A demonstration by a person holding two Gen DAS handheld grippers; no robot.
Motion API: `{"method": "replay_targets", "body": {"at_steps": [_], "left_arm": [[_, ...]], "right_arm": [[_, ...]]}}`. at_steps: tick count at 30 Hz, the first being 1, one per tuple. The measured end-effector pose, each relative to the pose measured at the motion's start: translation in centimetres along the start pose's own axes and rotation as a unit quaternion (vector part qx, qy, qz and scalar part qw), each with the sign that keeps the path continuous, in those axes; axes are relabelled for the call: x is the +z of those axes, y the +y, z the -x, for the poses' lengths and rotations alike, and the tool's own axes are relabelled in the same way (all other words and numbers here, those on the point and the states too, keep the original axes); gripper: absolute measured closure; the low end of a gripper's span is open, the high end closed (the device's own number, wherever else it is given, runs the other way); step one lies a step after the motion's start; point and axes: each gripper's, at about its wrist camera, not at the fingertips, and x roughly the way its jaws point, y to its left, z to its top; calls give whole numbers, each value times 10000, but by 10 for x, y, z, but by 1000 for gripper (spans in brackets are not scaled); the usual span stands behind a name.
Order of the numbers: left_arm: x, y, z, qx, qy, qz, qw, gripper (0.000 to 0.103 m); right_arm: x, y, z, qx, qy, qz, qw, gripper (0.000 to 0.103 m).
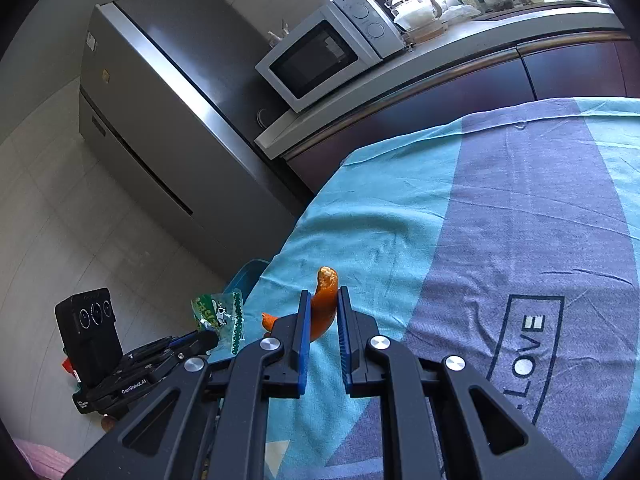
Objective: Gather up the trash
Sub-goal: 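Carry the bag toward the teal bin with the left gripper while the right gripper carries the peel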
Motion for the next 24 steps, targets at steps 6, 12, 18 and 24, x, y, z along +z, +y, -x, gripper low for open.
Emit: {"method": "replay_targets", "body": {"at_steps": [6, 12, 18, 24], "left_arm": [[0, 7, 4, 94, -21, 46, 9999, 92], [1, 13, 7, 194, -51, 59, 9998, 92], [2, 19, 12, 296, -86, 81, 9995, 92], [4, 25, 18, 404, -152, 98, 9990, 92]], "right_arm": [[2, 7, -10, 73, 70, 63, 9999, 92], [3, 13, -22, 138, 132, 128, 9997, 92], [5, 21, -31, 194, 185, 188, 9995, 92], [7, 27, -39, 263, 217, 236, 9991, 92]]}}
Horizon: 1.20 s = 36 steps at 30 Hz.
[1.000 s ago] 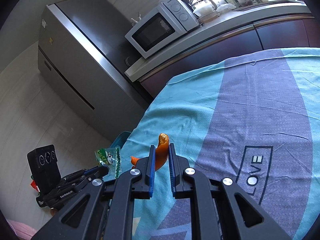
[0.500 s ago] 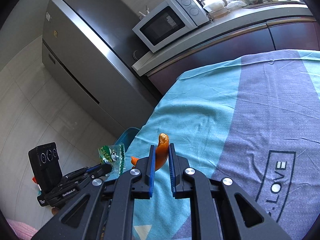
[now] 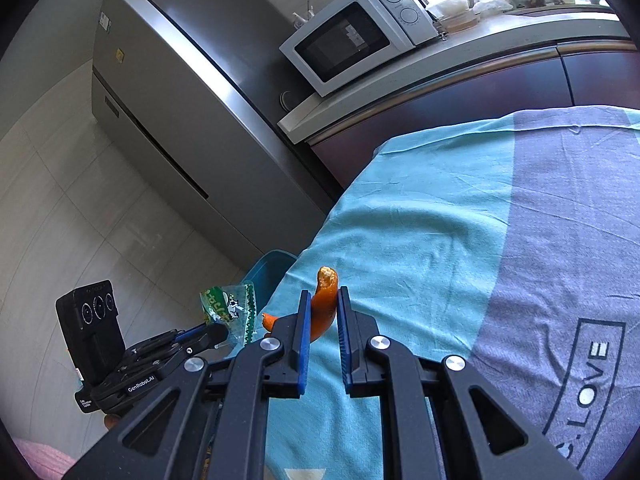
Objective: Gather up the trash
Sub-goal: 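Carry the bag toward the teal bin with the left gripper while the right gripper carries the peel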
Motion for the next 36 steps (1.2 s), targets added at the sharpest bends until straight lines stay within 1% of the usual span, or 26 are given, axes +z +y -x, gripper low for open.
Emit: {"method": "replay_targets", "body": {"at_steps": [21, 36], "left_arm": [[6, 28, 14, 325, -142, 100, 9993, 92], [7, 37, 22, 476, -188, 159, 9986, 92]], "right_arm": [[7, 17, -23, 122, 171, 123, 9997, 92], [11, 27, -36, 182, 239, 206, 9993, 92]]}}
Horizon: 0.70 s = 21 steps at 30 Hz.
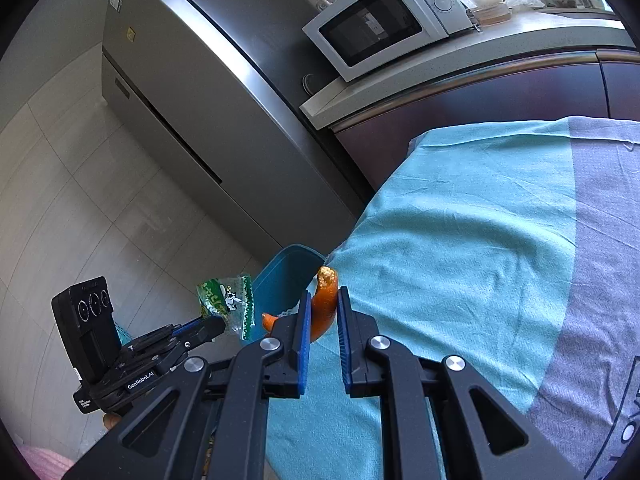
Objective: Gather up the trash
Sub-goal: 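Carry the bag toward the teal bin with the left gripper while the right gripper carries the peel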
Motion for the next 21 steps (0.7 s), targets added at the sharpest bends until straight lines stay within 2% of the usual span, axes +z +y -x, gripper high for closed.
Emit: {"method": "replay_targets", "body": {"at_steps": [21], "left_arm": [[2, 12, 1, 188, -26, 74, 9998, 92]], "right_arm": [[8, 11, -14, 73, 93, 89, 9999, 92]]}}
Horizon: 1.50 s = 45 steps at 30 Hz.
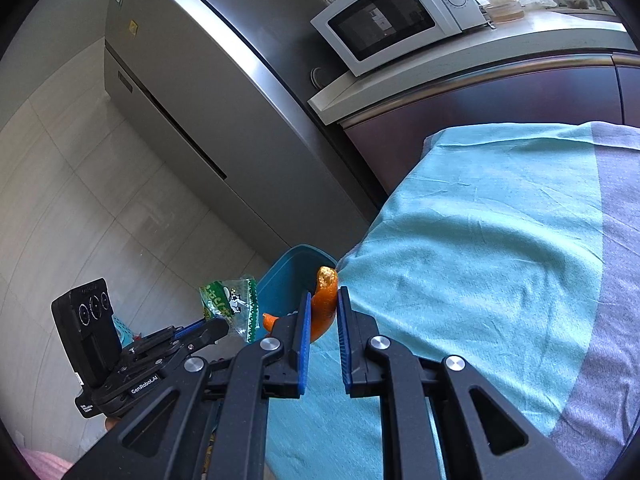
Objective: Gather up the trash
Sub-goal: 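Carry the bag toward the teal bin with the left gripper while the right gripper carries the peel, then lower the bag into the teal bin with the left gripper while the right gripper lowers the peel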
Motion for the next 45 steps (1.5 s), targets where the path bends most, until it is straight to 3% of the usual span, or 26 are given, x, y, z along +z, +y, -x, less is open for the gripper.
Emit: {"method": "replay_targets", "body": {"at_steps": [45], "left_arm": [[4, 36, 0, 422, -67, 401, 9983, 92]], "right_arm": [[12, 16, -24, 152, 174, 154, 9996, 92]]}}
